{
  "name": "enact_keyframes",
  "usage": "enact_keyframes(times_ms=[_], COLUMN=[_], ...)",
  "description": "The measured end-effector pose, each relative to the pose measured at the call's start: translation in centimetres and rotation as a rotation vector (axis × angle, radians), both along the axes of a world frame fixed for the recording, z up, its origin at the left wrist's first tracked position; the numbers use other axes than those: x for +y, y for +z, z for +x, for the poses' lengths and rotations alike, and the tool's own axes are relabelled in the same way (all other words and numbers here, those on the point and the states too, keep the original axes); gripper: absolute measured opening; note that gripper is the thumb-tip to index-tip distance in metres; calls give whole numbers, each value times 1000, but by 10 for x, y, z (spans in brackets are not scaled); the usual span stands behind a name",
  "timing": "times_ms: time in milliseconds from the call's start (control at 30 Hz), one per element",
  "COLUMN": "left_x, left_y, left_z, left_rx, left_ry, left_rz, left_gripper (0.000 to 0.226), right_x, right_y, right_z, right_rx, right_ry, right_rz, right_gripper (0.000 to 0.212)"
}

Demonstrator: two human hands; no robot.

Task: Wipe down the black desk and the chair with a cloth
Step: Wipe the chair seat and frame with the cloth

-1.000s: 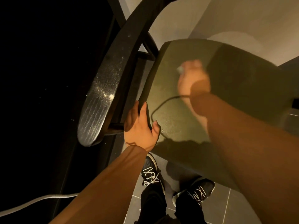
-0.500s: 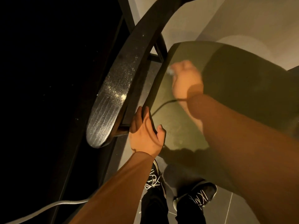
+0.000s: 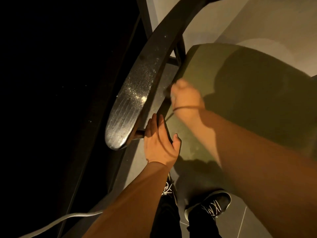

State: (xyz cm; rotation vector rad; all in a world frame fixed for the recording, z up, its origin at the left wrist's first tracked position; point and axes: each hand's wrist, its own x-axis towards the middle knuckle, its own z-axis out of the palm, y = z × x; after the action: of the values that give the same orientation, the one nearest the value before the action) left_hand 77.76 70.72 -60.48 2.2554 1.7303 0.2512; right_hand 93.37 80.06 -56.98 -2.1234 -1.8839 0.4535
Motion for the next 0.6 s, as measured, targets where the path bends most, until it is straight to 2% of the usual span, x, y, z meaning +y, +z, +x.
enact_keyframes(times_ms=[133, 167, 200, 267, 367, 500, 600], left_x=[-11, -15, -17, -19, -21, -26, -32], left_y=[12, 14, 17, 24, 32, 33, 38], left_z=[-14, -18, -21, -26, -36, -47, -52], left_rx=[115, 142, 149, 109, 95, 91, 69], left_ry=[-84, -115, -126, -80, -64, -92, -83], left_rz=[-37, -42, -53, -111, -206, -244, -281], left_gripper=[77, 76, 76, 74, 71, 69, 69], right_x=[-59, -58, -51, -36, -27, -79, -119], right_y=[4, 9, 9, 10, 11, 9, 13], right_z=[-22, -17, -6, 23, 44, -14, -37], right_rx=[212, 244, 228, 238, 297, 260, 160], right_ry=[289, 294, 248, 13, -247, -27, 196], right_rz=[-90, -105, -110, -107, -312, -87, -195], right_gripper=[19, 17, 14, 17, 24, 17, 35])
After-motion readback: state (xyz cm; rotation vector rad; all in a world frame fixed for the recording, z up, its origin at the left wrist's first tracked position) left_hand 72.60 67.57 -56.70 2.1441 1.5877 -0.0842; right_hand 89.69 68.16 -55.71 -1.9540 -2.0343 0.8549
